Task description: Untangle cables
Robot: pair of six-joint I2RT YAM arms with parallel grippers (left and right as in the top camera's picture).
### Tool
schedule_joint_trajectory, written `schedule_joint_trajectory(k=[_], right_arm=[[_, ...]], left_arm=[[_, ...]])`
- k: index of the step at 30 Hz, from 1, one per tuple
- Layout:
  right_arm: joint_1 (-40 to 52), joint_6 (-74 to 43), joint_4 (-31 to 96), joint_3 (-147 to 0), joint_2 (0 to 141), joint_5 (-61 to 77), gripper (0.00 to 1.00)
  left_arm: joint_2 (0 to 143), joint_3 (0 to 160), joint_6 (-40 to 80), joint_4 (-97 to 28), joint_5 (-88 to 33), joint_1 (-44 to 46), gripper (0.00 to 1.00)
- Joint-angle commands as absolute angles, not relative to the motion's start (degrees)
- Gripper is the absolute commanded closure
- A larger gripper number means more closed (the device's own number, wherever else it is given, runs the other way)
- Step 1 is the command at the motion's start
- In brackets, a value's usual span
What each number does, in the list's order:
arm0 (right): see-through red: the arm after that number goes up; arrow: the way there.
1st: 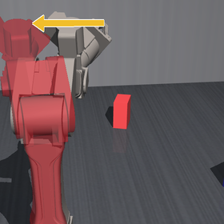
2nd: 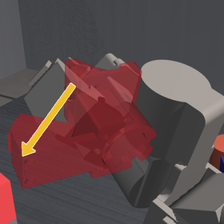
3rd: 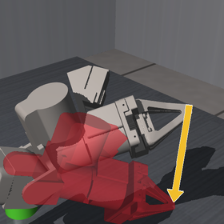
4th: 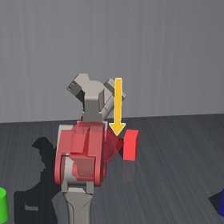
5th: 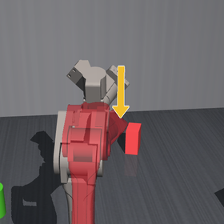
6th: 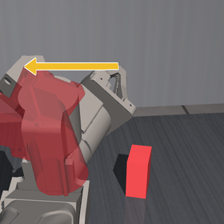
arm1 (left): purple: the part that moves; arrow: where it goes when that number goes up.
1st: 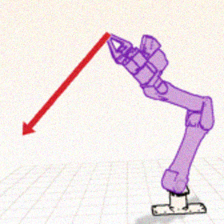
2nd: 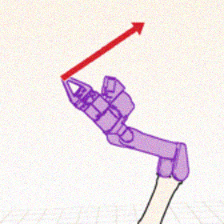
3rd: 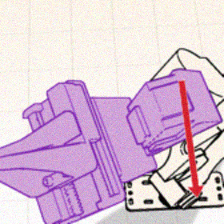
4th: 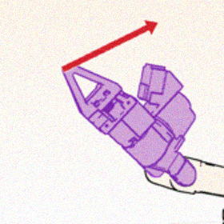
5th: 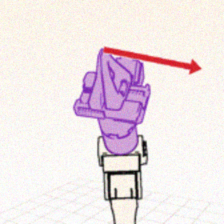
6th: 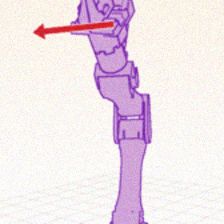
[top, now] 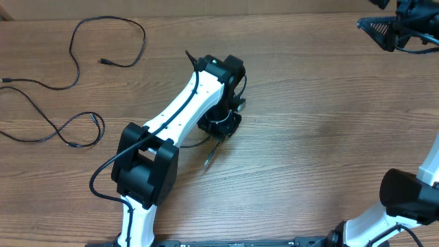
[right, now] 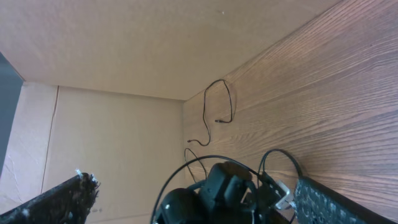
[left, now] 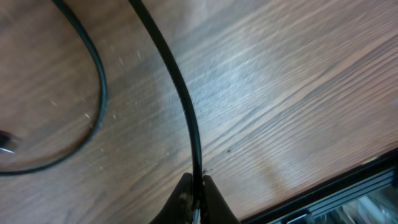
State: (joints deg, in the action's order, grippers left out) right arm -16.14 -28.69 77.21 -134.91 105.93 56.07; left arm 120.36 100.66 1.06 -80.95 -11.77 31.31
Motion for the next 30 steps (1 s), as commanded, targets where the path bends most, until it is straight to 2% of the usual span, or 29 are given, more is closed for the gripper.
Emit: schedule_joint_trajectory(k=[1, 3, 5, 11, 12, 13, 14, 15, 16, 20, 23, 26, 30], right_arm=[[-16.43, -28.21, 77.06, -135.35, 105.67, 55.92, 0.0], [-16.43, -28.21, 77.06, -135.33, 105.67, 55.92, 0.0], [-16.43, -28.21, 77.08, -135.33, 105.67, 55.92, 0.0], [-16.43, -28.21, 77.06, -135.35, 105.67, 55.92, 0.0], [-16.43, -28.21, 77.06, -135.35, 105.67, 55.92, 0.0], [-16.43, -28.21, 77.06, -135.35, 105.67, 55.92, 0.0], [-16.43, -28.21, 77.06, -135.35, 105.67, 55.92, 0.0], [-16.43, -28.21, 77.06, -135.33, 105.67, 55.92, 0.0], [-16.43, -28.18, 77.06, -135.35, 105.67, 55.92, 0.0], [-16.43, -28.21, 77.06, -135.33, 105.67, 55.92, 0.0], [-16.43, -28.21, 77.06, -135.35, 105.67, 55.92, 0.0], [-16.43, -28.18, 77.06, -135.33, 105.67, 55.92, 0.0], [-16.43, -28.21, 77.06, -135.35, 105.67, 55.92, 0.0]], left_arm=[[120.99, 97.01, -0.03, -80.44, -11.38, 31.4, 0.91], [120.99, 95.39, 0.1, -79.92, -10.02, 31.4, 0.91], [120.99, 94.65, 2.87, -79.9, -6.59, 31.16, 0.96], [120.99, 94.54, 8.47, -80.03, -1.5, 27.57, 0.94], [120.99, 94.54, 9.41, -79.48, -1.48, 26.52, 0.89], [120.99, 94.54, 9.5, -78.83, -1.48, 25.56, 0.76], [120.99, 94.54, 9.45, -78.0, -1.43, 24.53, 0.6], [120.99, 94.54, 9.5, -76.97, -1.28, 23.42, 0.38], [120.99, 94.54, 9.69, -75.77, -1.3, 22.13, 0.26], [121.01, 94.54, 13.72, -70.19, -0.86, 16.14, 0.21], [121.03, 94.54, 13.96, -66.15, -1.06, 12.78, 0.2], [121.1, 94.5, 12.03, -62.43, -1.04, 11.05, 0.11], [121.1, 94.48, 5.3, -58.26, -1.04, 10.74, 0.14]])
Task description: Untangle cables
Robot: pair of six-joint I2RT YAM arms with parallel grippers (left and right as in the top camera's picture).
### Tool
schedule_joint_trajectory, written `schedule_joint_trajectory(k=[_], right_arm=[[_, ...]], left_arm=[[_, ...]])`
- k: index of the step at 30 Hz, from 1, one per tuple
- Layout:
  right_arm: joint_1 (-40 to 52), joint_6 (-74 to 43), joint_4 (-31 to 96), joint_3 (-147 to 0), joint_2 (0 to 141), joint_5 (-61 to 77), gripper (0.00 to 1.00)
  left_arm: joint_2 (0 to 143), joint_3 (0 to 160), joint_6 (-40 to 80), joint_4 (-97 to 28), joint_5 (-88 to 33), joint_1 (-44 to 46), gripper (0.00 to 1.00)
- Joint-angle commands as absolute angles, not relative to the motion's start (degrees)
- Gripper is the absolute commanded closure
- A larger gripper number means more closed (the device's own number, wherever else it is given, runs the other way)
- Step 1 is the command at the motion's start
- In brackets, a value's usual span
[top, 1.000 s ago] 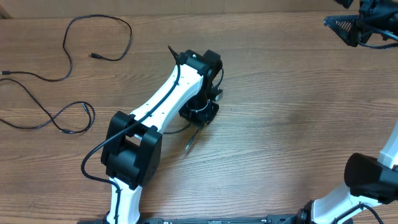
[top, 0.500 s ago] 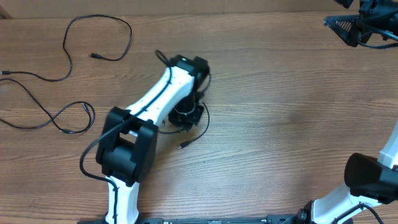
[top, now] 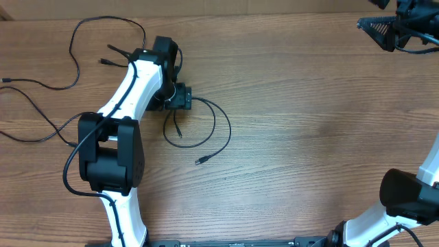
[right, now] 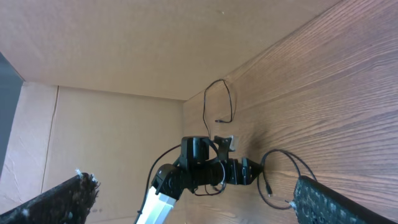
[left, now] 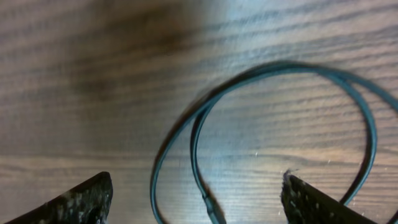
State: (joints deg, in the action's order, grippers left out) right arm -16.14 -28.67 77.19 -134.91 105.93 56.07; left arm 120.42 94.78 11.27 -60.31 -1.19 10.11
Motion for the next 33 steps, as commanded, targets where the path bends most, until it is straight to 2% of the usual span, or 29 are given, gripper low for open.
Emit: schedule_joint_trajectory(k=[1, 7, 9, 14, 18, 20, 24, 27, 28, 33], right_arm=[[-16.43, -28.21, 77.06, -135.33, 105.67, 55.92, 0.0], [-16.43, -28.21, 77.06, -135.33, 105.67, 55.92, 0.0], [-16.43, -28.21, 77.06, -135.33, 105.67, 55.92, 0.0], [-16.43, -28.21, 77.06, -135.35, 105.67, 55.92, 0.0], [-16.43, -28.21, 77.06, -135.35, 105.67, 55.92, 0.0], [-16.43, -28.21, 77.06, -135.33, 105.67, 55.92, 0.0], [-16.43, -28.18, 77.06, -135.33, 105.67, 55.92, 0.0], [-16.43, -28.21, 77.06, -135.35, 105.67, 55.92, 0.0], [-16.43, -28.21, 77.06, -135.33, 105.67, 55.92, 0.0], [-16.43, -28.21, 77.06, -135.33, 105.67, 55.92, 0.0]], left_arm=[[121.12, 94.48, 3.16, -57.43, -1.04, 10.87, 0.14], [121.62, 94.45, -7.68, -54.46, -1.06, 11.22, 0.15], [121.8, 94.26, -10.24, -53.23, -1.04, 11.22, 0.2], [123.48, 94.21, -12.4, -50.59, -1.52, 11.16, 0.25], [126.23, 94.21, -14.68, -50.94, -1.72, 11.2, 0.35], [127.57, 94.21, -14.83, -51.0, -1.98, 11.27, 0.37], [129.54, 94.21, -14.81, -51.0, -1.83, 11.27, 0.71], [130.02, 94.21, -14.81, -51.18, -1.04, 11.2, 0.92], [130.02, 94.21, -14.81, -51.18, -0.93, 11.22, 0.96], [129.84, 94.54, -13.72, -52.88, -1.06, 11.33, 0.96]])
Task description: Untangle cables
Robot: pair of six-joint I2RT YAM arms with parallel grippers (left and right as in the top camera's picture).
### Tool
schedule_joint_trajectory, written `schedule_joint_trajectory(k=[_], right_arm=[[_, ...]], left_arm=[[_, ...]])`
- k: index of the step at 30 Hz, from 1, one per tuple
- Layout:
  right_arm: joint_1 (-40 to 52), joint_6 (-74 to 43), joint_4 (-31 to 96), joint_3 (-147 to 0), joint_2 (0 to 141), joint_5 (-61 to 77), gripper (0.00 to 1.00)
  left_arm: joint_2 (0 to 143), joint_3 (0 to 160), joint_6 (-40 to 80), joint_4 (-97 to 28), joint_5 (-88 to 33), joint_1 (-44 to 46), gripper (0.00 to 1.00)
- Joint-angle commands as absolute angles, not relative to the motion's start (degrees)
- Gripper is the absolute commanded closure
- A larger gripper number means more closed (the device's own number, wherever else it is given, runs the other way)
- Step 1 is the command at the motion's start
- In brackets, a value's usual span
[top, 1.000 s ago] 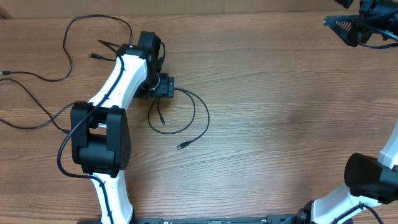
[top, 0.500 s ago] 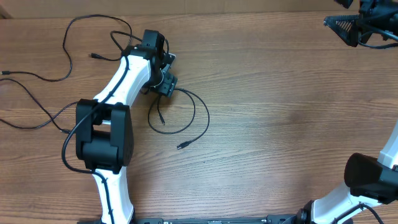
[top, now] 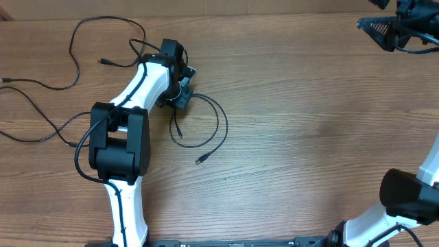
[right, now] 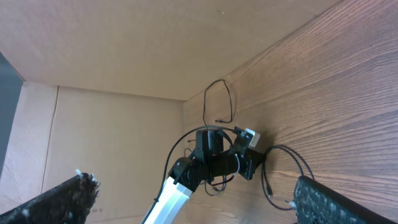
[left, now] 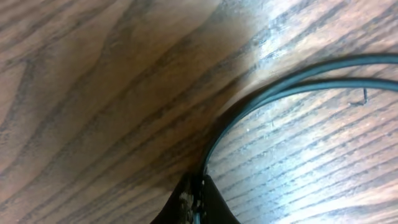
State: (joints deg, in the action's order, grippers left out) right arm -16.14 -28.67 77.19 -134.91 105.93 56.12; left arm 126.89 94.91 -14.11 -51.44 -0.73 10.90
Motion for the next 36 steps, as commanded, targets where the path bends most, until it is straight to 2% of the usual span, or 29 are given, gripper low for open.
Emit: schedule_joint_trajectory(k=[1, 12, 19, 25, 36], right_arm=[[-16.43, -28.18, 77.06, -135.33, 105.67, 55.92, 0.0], [-16.43, -28.21, 77.06, -135.33, 105.67, 55.92, 0.0], [-16.43, -28.21, 77.06, -135.33, 105.67, 55.92, 0.0], [-16.43, -28.21, 77.06, -135.35, 105.67, 55.92, 0.0], [-16.43, -28.21, 77.06, -135.33, 105.67, 55.92, 0.0]], left_arm=[[129.73, 94.85, -11.68, -53.39, -1.06, 11.31, 0.96], [120.86, 107.07, 11.6, -67.16, -1.52, 10.85, 0.96], [103.79, 107.07, 13.41, -67.16, -1.48, 10.83, 0.96], [90.06, 107.07, 19.68, -66.59, -1.3, 9.61, 0.96], [69.36, 107.07, 26.17, -59.66, -1.17, 1.76, 0.96]])
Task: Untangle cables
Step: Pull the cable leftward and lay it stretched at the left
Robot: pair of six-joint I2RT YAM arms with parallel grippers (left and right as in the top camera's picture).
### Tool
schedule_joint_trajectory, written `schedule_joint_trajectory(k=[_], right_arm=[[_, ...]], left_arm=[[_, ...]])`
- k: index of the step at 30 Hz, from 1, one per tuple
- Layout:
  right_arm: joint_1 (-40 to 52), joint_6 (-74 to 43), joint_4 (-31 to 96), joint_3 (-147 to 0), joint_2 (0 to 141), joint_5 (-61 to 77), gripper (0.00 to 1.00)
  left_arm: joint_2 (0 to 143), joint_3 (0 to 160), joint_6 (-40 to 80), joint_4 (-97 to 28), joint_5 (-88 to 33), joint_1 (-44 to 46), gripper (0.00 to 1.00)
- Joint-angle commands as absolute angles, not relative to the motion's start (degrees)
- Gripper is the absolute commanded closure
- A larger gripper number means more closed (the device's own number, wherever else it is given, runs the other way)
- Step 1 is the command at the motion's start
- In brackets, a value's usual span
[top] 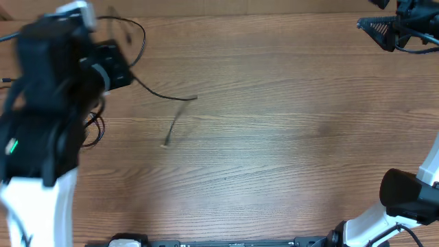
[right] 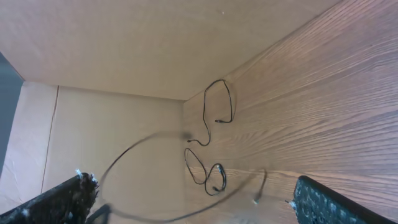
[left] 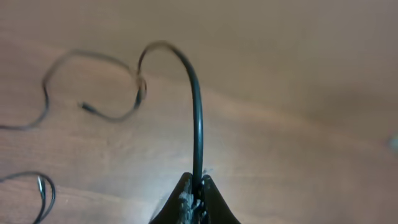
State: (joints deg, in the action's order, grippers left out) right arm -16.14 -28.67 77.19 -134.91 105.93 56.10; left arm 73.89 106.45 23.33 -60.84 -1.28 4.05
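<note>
My left gripper (left: 194,190) is shut on a thin black cable (left: 199,118) and is raised high above the table's left side. In the overhead view the left gripper (top: 118,68) looms large and blurred; the held cable (top: 161,95) hangs from it, its free end smeared with motion. Two more black cables lie on the table at the far left: a looped one (left: 99,113) and a curled one (left: 42,190). My right gripper (top: 385,29) stands open high at the back right with nothing in it; from there the lying cables (right: 217,102) show far below.
The wooden table (top: 295,137) meets a cardboard wall (right: 124,50) along its back. The raised left arm (top: 41,116) hides part of the left-hand cables in the overhead view. The right arm's base (top: 405,199) stands at the front right.
The left gripper, then shut on the cable down at the table, now stands high above the left side. The cable's loop on the table is gone; the cable hangs in the air.
The left gripper was shut on a cable near the table's middle. Then it was open further back left, with the cable lying in a loop beside it. Then it was shut on that loop's cable, and now holds it aloft. The right arm has not moved.
</note>
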Motion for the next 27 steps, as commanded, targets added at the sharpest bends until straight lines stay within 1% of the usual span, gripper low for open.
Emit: schedule_joint_trajectory(k=[1, 3, 7, 13, 17, 23, 27], right_arm=[[-16.43, -28.18, 77.06, -135.33, 105.67, 55.92, 0.0], [-16.43, -28.21, 77.06, -135.33, 105.67, 55.92, 0.0], [-16.43, -28.21, 77.06, -135.35, 105.67, 55.92, 0.0], [-16.43, -28.21, 77.08, -135.33, 105.67, 55.92, 0.0], [-16.43, -28.21, 77.06, -135.35, 105.67, 55.92, 0.0], [-16.43, -28.21, 77.06, -135.33, 105.67, 55.92, 0.0], [-16.43, -28.21, 77.06, -135.35, 105.67, 55.92, 0.0]], left_arm=[[68.38, 107.07, 26.17, -59.53, -1.06, 0.69, 0.96], [66.89, 107.07, 26.28, -59.75, -1.08, -1.83, 0.96], [65.21, 107.07, 30.2, -60.77, -1.04, -7.86, 0.96], [65.78, 107.04, 36.32, -64.9, -0.8, -21.02, 0.96], [68.99, 107.04, 41.67, -69.58, 0.27, -30.57, 0.96], [75.75, 107.02, 57.1, -78.06, 5.85, -41.76, 0.96], [81.14, 107.02, 59.44, -80.2, 6.63, -48.58, 0.96]])
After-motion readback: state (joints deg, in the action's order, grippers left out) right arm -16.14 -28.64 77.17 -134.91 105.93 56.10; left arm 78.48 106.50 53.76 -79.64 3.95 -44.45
